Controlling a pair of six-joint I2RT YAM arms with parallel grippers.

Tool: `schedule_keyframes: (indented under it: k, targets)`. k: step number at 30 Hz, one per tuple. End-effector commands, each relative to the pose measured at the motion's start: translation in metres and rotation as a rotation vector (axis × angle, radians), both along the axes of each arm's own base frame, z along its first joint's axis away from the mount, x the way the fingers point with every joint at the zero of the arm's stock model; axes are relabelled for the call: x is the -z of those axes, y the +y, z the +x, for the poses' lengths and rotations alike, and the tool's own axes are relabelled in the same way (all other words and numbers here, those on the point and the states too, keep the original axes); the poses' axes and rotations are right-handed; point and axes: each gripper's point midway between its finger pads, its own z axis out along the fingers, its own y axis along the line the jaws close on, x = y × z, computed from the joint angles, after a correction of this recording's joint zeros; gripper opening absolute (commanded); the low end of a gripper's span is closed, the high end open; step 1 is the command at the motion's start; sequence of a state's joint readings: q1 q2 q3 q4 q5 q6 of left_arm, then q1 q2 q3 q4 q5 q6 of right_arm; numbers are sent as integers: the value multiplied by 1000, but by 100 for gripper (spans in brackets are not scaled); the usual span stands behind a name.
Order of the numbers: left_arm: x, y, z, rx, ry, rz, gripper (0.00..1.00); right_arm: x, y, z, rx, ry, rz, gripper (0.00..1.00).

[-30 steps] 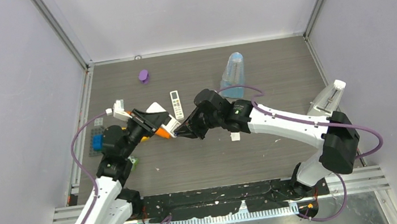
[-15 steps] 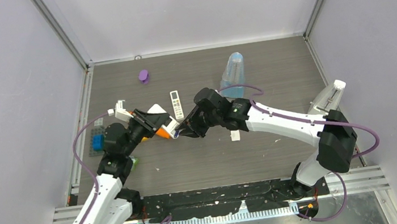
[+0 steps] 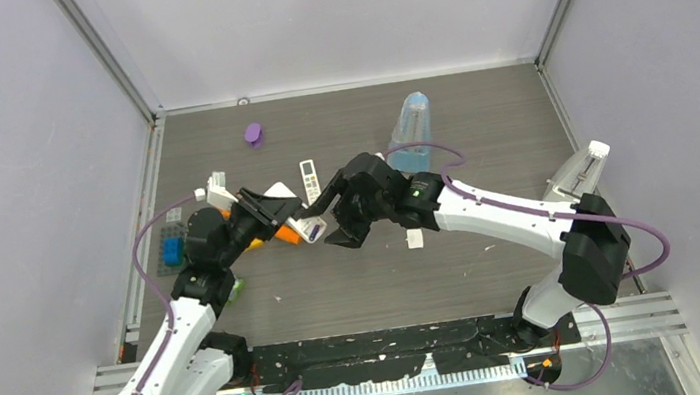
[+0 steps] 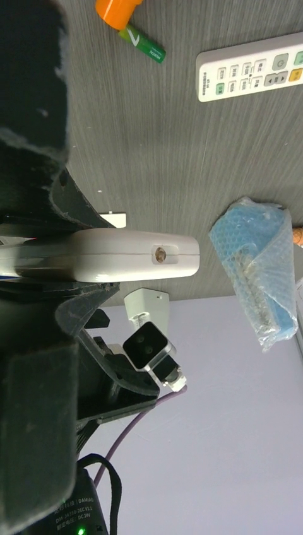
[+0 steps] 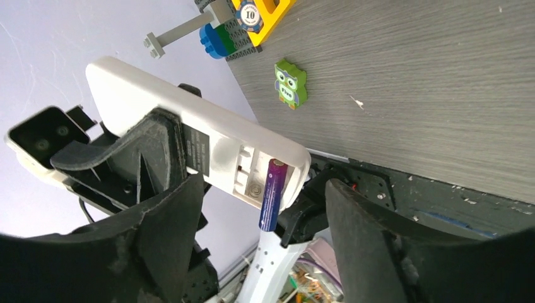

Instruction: Load the batteries into the remote control

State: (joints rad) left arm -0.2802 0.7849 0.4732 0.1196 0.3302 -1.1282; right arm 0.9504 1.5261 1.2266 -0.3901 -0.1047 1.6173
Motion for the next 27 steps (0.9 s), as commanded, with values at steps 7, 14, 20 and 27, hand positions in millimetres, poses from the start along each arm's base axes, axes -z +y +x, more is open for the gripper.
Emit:
schedule_keyframes:
  k: [7, 14, 20, 27]
  targets:
    - [-28, -10, 1, 53, -36, -36, 0, -42, -28, -8, -75, -223, 28, 98]
    - [-35, -23, -13, 192, -55, 0, 0, -55, -39, -14, -364, -610, -84, 98]
    - [-39, -34, -24, 311, -91, 19, 0, -37, -57, -12, -408, -650, -221, 97]
    - [-38, -38, -28, 354, -95, 14, 0, -22, -55, -8, -406, -605, -260, 93]
